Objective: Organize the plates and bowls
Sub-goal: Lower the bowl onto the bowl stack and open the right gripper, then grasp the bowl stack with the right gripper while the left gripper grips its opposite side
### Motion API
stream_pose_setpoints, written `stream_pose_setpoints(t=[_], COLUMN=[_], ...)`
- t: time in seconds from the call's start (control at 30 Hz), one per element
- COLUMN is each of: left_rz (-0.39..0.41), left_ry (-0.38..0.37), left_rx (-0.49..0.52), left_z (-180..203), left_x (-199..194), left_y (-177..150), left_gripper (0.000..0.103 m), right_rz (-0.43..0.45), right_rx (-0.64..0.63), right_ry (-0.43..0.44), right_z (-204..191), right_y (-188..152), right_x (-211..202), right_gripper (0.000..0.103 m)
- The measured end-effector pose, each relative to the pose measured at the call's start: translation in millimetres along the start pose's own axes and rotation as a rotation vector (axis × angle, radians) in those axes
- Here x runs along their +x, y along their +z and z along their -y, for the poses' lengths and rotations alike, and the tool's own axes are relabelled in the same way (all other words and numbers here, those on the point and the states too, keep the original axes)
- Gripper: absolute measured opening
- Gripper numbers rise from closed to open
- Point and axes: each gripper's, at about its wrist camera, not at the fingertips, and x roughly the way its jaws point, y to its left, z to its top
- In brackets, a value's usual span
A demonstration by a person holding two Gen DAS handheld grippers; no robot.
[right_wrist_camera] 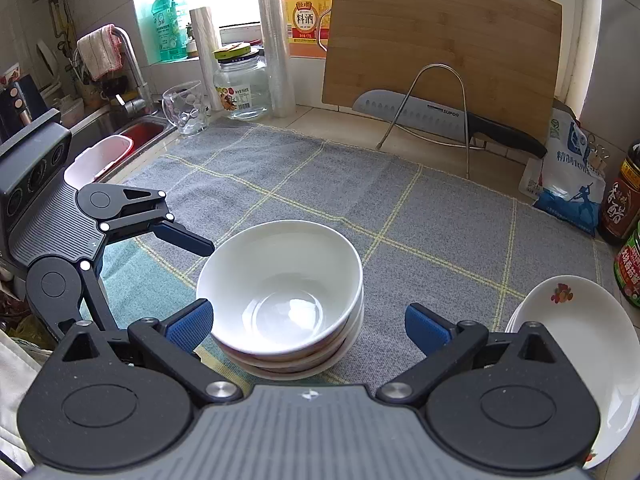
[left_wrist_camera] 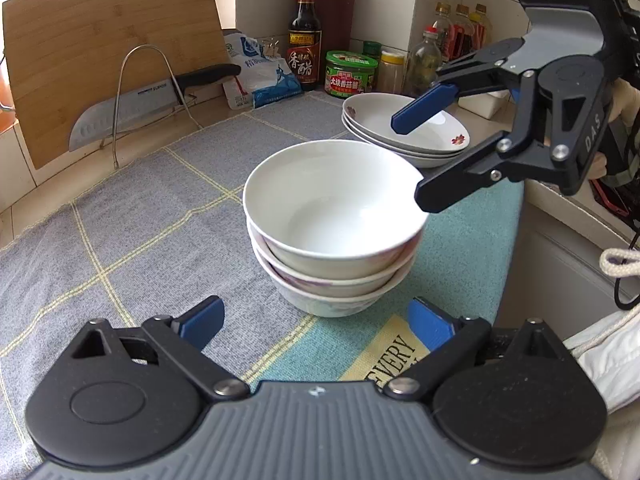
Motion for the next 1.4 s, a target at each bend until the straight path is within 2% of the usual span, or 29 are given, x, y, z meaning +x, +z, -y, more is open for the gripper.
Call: stream_pose_setpoints(t=[0.27, 0.43, 0.73, 0.87, 0.97, 1.07, 1.27, 1.4], left_rz=[-0.054, -0.086, -0.108, -0.069, -0.048, -0.059, -0.031, -0.016], left_ry=[-0.008, 0.001, 0.035, 0.026, 0.028, 0.031, -0.030, -0.066], left_rx=[-0.002, 0.014, 0.057, 0.069, 0.066, 0.061, 0.079, 0.103], left_z=[-4.6, -2.2, 5.3, 3.3, 3.3, 3.5, -5.2, -9.4], left_x=[21.9, 36.2, 45.0, 43.3, 41.8, 44.3, 48.0, 49.3], left_y=[-7.6, -10.1, -11.5, -16.5, -20.5, -16.0, -7.1, -4.5], left_gripper=[0.098, 0.098, 0.103, 0.103, 0.103, 0.103, 0.102, 0.102], right_rz=[-0.069, -0.122, -0.200, -0.184, -0.147, -0.124, -0.071, -0.059], right_rx=[-0.054, -0.117, -0.171, -0.119, -0.132, -0.139, -0.290, -0.314], right_ry=[-0.026, -0.079, -0.098, -0.035, -0.021, -0.015, 0.026, 0.051], right_z=[-5.3, -10.8, -6.5, 3.6, 7.0, 7.6, 2.5, 6.9], right_y=[-17.4, -29.9, -59.5, -65.7, -69.4, -69.0, -58.7, -55.0], right_x=[7.3, 25.2, 64.9, 68.9, 68.3, 70.7, 80.3, 78.6], right_gripper=[0.103, 0.103, 0.103, 0.103, 0.103, 0.103, 0.103, 0.103])
